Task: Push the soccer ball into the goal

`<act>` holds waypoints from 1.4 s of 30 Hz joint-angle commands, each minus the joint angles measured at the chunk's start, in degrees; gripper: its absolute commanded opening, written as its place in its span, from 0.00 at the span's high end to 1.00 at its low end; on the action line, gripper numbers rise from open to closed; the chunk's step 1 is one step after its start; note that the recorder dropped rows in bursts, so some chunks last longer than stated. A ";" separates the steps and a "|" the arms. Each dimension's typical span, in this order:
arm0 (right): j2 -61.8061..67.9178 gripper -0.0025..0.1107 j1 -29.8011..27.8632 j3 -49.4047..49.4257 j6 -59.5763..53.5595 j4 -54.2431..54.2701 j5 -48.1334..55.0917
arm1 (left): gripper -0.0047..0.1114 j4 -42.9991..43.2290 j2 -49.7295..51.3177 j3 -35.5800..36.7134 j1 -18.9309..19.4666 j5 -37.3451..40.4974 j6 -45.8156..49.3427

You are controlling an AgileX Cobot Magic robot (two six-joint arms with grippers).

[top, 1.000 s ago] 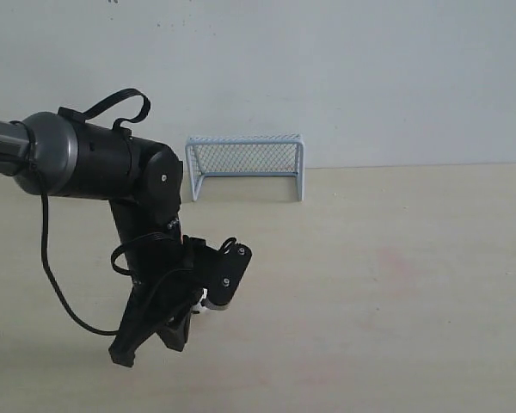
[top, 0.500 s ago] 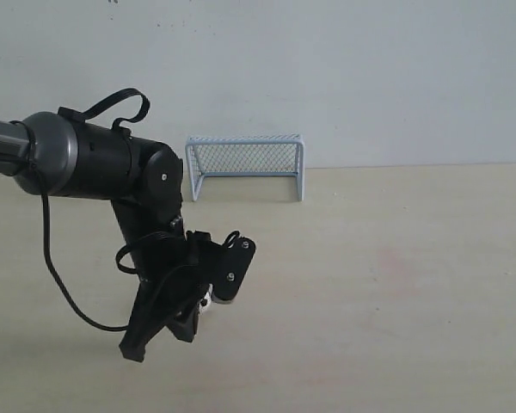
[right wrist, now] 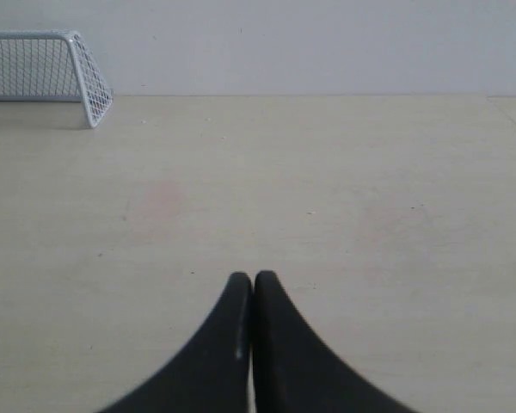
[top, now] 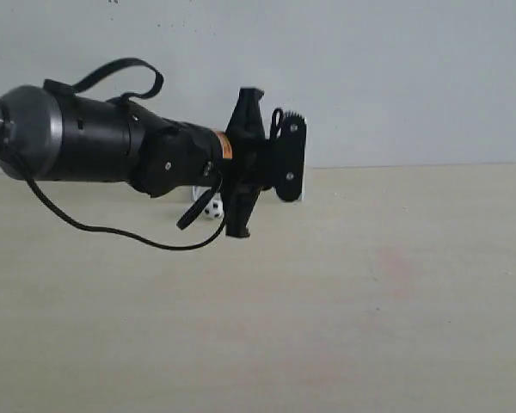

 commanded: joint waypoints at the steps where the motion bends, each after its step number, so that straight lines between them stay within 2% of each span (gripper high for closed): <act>1: -0.12 0.98 -0.11 -0.01 -0.09 -0.18 -0.45 | 0.92 -0.08 -6.09 -0.02 -0.83 -2.83 -3.32; 6: -0.12 0.98 -0.11 -0.01 -0.09 -0.18 -0.45 | 0.92 -1.61 -14.93 4.05 -0.83 -2.34 -8.21; 16: -0.12 0.98 -0.11 -0.01 -0.09 -0.18 -0.45 | 0.92 -1.61 -33.85 19.91 -0.25 -3.36 -9.40; 27: -0.12 0.98 -0.11 -0.01 -0.09 -0.18 -0.45 | 0.92 -1.61 -57.01 33.99 4.17 -3.32 -17.05; 31: -0.12 0.98 -0.11 -0.01 -0.09 -0.18 -0.45 | 0.92 -1.61 -64.50 36.90 7.04 0.59 -23.39; 35: -0.12 0.98 -0.11 -0.01 -0.09 -0.18 -0.45 | 0.92 -1.61 -71.57 40.10 10.36 3.55 -25.35; 38: -0.12 0.98 -0.11 -0.01 -0.09 -0.18 -0.45 | 0.92 -1.61 -78.93 43.45 13.70 9.95 -28.74; 42: -0.12 0.98 -0.11 -0.01 -0.09 -0.18 -0.45 | 0.92 3.29 -90.38 45.37 17.85 20.59 -40.08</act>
